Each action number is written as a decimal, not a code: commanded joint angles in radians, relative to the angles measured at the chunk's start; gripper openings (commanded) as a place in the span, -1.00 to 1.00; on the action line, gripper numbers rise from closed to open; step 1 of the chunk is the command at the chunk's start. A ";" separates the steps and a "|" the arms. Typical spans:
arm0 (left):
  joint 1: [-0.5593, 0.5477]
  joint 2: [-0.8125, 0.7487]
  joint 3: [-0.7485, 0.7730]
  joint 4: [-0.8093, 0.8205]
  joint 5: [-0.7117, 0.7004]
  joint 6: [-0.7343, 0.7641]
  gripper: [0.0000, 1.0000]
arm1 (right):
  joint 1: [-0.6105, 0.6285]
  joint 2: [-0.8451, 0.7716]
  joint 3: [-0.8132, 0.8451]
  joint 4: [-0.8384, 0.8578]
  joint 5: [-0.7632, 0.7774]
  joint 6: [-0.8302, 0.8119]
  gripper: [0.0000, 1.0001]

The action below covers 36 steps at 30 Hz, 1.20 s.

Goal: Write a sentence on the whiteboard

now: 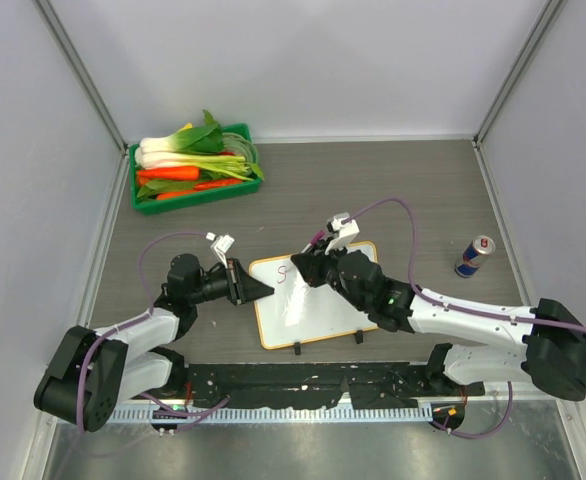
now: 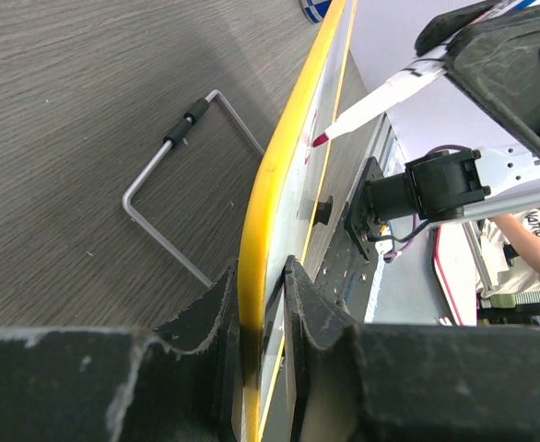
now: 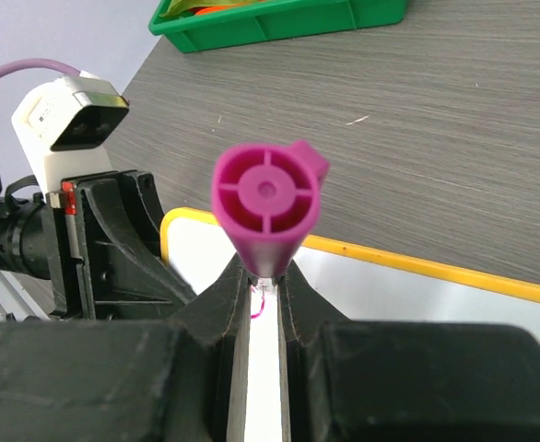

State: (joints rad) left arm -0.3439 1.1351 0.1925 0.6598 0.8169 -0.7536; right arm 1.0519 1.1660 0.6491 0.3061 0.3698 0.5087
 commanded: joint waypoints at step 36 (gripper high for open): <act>0.002 0.018 0.002 -0.031 -0.047 0.063 -1.00 | 0.000 -0.091 -0.022 -0.029 0.092 0.002 -0.99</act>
State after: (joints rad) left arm -0.3439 1.1412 0.1925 0.6628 0.8196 -0.7547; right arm 1.0527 1.1152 0.6205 0.2527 0.4362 0.5133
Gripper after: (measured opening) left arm 0.209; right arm 0.170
